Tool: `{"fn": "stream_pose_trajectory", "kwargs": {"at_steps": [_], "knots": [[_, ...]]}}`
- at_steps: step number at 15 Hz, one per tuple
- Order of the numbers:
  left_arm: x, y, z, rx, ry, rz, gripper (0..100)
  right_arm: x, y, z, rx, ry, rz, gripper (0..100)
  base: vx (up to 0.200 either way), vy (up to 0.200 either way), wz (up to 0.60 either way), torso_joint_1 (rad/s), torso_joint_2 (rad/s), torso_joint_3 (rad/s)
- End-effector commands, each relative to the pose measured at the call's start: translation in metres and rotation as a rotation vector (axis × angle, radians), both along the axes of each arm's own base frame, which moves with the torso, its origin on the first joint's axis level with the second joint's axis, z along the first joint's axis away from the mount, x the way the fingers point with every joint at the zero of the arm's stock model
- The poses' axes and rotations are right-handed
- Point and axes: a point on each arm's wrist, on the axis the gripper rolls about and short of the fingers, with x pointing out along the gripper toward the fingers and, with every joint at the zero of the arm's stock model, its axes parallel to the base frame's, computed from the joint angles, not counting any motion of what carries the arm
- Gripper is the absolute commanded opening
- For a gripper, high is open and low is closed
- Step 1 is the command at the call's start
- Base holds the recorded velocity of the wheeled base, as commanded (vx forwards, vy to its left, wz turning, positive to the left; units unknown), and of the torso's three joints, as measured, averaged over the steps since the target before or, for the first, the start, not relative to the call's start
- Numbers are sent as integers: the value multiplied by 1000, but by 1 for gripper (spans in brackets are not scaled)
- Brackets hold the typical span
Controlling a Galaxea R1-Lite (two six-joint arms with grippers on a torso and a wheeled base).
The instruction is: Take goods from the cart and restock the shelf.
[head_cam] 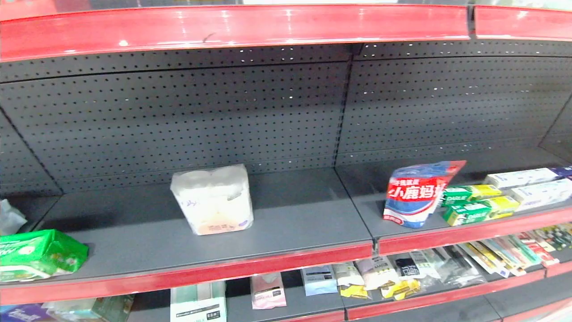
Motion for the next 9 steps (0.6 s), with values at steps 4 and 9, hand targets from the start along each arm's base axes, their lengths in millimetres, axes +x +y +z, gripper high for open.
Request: {"fn": "stream_pose_trajectory", "kwargs": {"at_steps": [4,9], "knots": [[0,0,0,0,0,0,100,0,0,0,-1,2,0,100,0,0,-600,5,2,2],[0,0,0,0,0,0,100,0,0,0,-1,2,0,100,0,0,-600,3,4,2]]}}
